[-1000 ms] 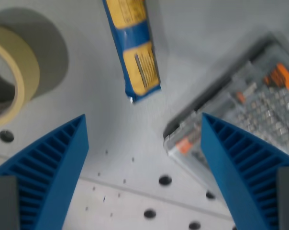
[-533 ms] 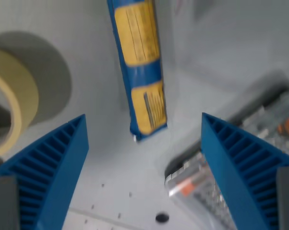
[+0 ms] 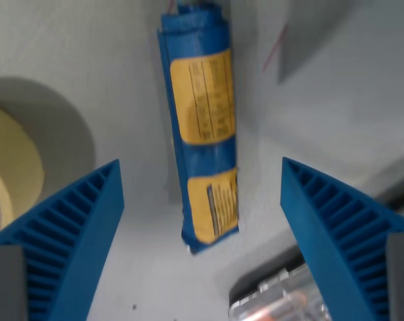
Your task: Move above the blue bag
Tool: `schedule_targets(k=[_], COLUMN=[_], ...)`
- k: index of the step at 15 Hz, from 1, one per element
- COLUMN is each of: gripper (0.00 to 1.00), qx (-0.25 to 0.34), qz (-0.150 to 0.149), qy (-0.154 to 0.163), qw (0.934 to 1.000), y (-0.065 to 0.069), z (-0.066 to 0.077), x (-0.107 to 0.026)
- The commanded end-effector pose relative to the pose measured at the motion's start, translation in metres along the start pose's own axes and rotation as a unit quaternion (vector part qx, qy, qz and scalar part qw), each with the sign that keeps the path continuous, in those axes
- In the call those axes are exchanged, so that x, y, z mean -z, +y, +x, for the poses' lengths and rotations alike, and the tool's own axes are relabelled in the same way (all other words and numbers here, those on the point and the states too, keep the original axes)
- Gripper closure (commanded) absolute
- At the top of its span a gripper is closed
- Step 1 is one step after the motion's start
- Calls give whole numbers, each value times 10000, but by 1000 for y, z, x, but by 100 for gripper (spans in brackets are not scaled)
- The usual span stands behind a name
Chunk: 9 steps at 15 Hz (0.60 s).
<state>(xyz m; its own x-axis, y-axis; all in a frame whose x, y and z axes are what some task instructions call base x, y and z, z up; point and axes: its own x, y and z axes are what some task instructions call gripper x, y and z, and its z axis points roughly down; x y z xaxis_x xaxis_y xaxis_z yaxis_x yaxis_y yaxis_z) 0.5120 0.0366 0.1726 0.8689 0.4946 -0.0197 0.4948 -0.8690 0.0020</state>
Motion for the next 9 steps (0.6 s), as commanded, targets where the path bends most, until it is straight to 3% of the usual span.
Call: schedule_targets(k=[1, 9], gripper=[0, 0], qx=[322, 237], qz=[-81, -113], qy=[-82, -73], qw=[9994, 9996], y=[2, 2], z=[10, 15], x=[-4, -12])
